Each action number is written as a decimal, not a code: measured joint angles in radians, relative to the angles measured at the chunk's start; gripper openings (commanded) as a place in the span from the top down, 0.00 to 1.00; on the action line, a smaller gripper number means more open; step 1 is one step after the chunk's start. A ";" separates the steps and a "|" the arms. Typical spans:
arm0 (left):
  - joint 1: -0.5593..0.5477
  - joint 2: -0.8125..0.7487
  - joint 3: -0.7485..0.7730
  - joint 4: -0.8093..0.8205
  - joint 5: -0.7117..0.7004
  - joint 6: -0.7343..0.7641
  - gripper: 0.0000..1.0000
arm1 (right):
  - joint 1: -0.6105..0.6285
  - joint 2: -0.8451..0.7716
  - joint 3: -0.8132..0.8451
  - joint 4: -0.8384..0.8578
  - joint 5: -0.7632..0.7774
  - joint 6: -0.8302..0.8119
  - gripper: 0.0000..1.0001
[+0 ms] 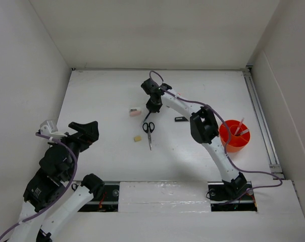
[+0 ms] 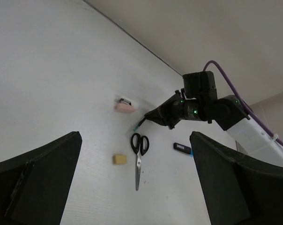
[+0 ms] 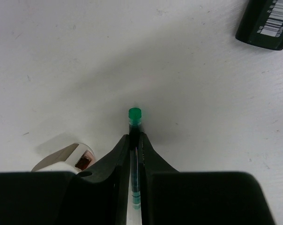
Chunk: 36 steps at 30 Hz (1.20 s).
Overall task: Sort the stationery into containers
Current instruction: Pick up the pen from the center of the board, then place the pen in the storage box.
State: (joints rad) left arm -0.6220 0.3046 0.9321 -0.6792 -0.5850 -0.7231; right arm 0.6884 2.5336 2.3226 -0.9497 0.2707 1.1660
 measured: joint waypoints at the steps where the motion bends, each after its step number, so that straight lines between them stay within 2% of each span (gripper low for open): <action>1: 0.000 -0.004 0.000 0.000 0.000 0.000 0.00 | 0.000 -0.013 -0.024 0.018 0.002 -0.004 1.00; 8: 0.000 -0.013 0.001 0.000 0.000 0.000 0.00 | -0.050 -0.139 -0.136 0.111 0.038 -0.085 1.00; 14: 0.000 -0.011 0.002 0.000 0.000 0.000 0.00 | -0.117 -0.383 -0.224 0.244 0.074 -0.192 1.00; 17: 0.000 -0.004 0.002 0.000 0.000 0.000 0.00 | -0.128 -0.557 -0.323 0.316 0.145 -0.275 1.00; 24: 0.000 0.025 0.002 0.003 0.002 0.003 0.00 | -0.077 -1.128 -0.773 0.420 0.372 -0.486 1.00; 29: 0.000 0.077 0.002 0.012 0.022 0.021 0.00 | -0.077 -1.534 -1.060 0.397 0.573 -0.543 1.00; 32: 0.000 0.111 0.002 0.018 0.040 0.032 0.00 | -0.117 -1.672 -1.147 0.356 0.671 -0.542 1.00; 36: 0.000 0.121 0.002 0.028 0.060 0.043 0.00 | -0.220 -1.727 -1.180 0.291 0.752 -0.537 1.00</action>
State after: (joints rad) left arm -0.6220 0.4259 0.9340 -0.6510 -0.5247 -0.6796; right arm 0.4683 0.8066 1.1427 -0.6582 1.0222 0.6289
